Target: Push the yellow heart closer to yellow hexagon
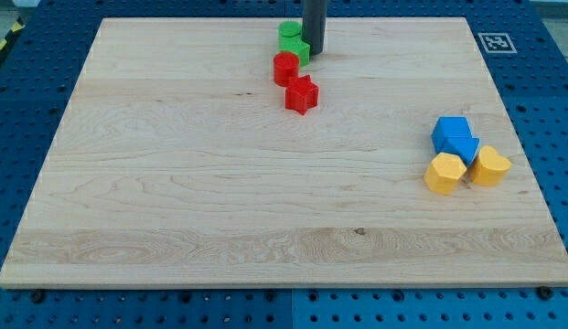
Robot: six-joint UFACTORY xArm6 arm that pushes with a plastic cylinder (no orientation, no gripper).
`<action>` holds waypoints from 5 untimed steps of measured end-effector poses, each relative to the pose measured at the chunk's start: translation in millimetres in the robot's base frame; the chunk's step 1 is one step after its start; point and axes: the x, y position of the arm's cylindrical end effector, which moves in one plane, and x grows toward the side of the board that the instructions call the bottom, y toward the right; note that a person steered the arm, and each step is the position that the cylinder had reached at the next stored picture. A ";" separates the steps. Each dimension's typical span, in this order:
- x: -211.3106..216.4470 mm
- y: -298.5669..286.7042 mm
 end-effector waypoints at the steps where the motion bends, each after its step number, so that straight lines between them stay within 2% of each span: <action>1: -0.2 -1.8; 2: -5.4 32.8; 3: -4.6 95.3; 4: 23.2 157.7; 5: 82.2 209.1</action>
